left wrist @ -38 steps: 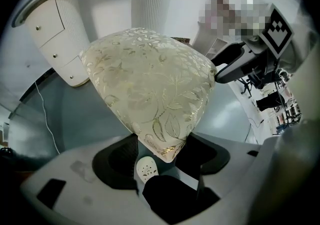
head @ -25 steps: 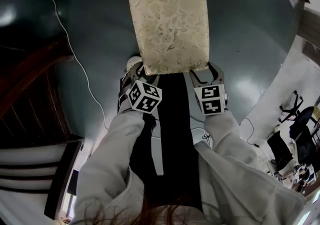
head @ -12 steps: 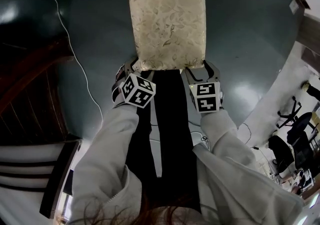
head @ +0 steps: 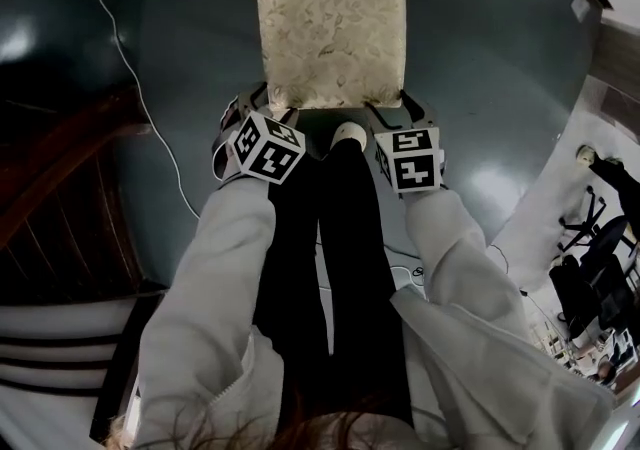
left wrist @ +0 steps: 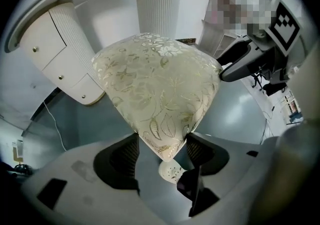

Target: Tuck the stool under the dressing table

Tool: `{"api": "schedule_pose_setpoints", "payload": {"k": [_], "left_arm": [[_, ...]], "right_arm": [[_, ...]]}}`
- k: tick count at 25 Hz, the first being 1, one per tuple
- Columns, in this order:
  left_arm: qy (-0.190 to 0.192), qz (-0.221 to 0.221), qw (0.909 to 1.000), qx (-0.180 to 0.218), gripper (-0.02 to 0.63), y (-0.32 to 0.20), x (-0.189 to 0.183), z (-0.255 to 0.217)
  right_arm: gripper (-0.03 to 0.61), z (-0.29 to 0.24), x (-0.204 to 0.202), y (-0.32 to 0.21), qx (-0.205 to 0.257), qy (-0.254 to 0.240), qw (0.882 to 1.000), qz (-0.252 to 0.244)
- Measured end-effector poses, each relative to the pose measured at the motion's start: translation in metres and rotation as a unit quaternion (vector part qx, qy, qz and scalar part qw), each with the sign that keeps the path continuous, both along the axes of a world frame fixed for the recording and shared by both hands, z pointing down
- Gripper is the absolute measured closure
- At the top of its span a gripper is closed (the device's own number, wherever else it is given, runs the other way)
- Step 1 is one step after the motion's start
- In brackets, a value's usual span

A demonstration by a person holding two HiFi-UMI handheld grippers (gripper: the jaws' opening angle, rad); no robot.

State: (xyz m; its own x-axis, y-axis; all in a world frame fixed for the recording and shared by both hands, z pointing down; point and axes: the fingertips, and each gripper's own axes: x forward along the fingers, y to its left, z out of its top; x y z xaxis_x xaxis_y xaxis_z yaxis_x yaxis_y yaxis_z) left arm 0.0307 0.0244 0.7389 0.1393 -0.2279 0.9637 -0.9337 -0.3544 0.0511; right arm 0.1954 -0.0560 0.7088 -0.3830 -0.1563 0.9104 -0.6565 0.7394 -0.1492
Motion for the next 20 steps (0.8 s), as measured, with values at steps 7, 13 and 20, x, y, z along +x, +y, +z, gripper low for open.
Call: {"api": "schedule_pose_setpoints", "payload": {"k": [7,13,20], "left_arm": [[0.014,-0.013,0.9994,0.028,0.328,-0.042,-0.023,0.001],[0.030,0.004,0.9988,0.038,0.331,-0.073,-0.046,0.001],[0.046,0.001,0.9985,0.029,0.337,-0.094,-0.070,0.003]], "right_arm": [[0.249,0.002,-0.023,-0.040,0.021,-0.009,1.000,0.014],[0.249,0.001,-0.045,-0.068,0.030,-0.009,0.999,0.027],[0.249,0.002,-0.066,-0.082,0.031,-0.010,0.998,0.050]]}}
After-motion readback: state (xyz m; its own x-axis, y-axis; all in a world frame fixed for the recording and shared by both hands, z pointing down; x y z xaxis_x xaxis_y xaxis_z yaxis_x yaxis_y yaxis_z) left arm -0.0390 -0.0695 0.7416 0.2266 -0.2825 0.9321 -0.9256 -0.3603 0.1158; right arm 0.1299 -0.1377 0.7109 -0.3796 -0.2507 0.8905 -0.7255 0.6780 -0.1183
